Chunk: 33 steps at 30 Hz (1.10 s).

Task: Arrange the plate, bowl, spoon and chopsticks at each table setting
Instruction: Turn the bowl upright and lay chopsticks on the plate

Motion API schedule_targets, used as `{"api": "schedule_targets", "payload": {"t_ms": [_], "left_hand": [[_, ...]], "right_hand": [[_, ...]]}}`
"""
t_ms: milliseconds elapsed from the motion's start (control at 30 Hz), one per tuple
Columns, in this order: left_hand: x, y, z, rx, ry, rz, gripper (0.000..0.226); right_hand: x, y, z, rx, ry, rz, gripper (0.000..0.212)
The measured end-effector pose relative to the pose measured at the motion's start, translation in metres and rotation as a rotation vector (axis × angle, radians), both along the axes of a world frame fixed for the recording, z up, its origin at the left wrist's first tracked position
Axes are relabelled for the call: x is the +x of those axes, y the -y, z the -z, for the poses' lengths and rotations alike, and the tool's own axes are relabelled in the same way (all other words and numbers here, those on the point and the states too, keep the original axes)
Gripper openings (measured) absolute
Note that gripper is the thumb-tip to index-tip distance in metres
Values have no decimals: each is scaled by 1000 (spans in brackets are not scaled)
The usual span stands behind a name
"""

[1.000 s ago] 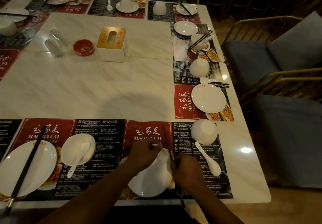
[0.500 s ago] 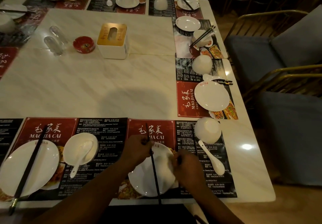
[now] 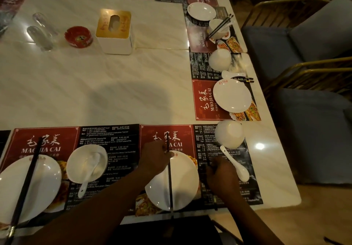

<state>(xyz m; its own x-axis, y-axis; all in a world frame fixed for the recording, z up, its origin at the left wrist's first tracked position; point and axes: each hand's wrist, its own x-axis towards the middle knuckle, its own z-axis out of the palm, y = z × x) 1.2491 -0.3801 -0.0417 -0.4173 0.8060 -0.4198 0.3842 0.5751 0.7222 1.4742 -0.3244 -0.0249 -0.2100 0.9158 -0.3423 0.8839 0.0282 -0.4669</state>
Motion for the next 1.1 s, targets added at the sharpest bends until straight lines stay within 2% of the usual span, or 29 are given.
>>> {"api": "schedule_targets", "payload": {"t_ms": [133,267,367,500,700,1100], "left_hand": [[-4,4,1,26,-5,35,8],[-10,11,0,55,-88,34,24],[-21,19,2,114,-185,13,8],[-33,30,5,105,-289,80,8],[-37,37,8,24,-266,144,13],[-36,41,11,18,-249,132,24]], "right_hand": [[-35,29,-13,-121,-146,-88,24],[-57,53,-6,-171,-143,-136,14],[-61,57,-3,-165,-127,-130,7],[-63,57,0,-132,-152,-114,14],[-72,58,3,-170,-70,-158,33],[-73,60,5,-199,-78,-154,26]]}}
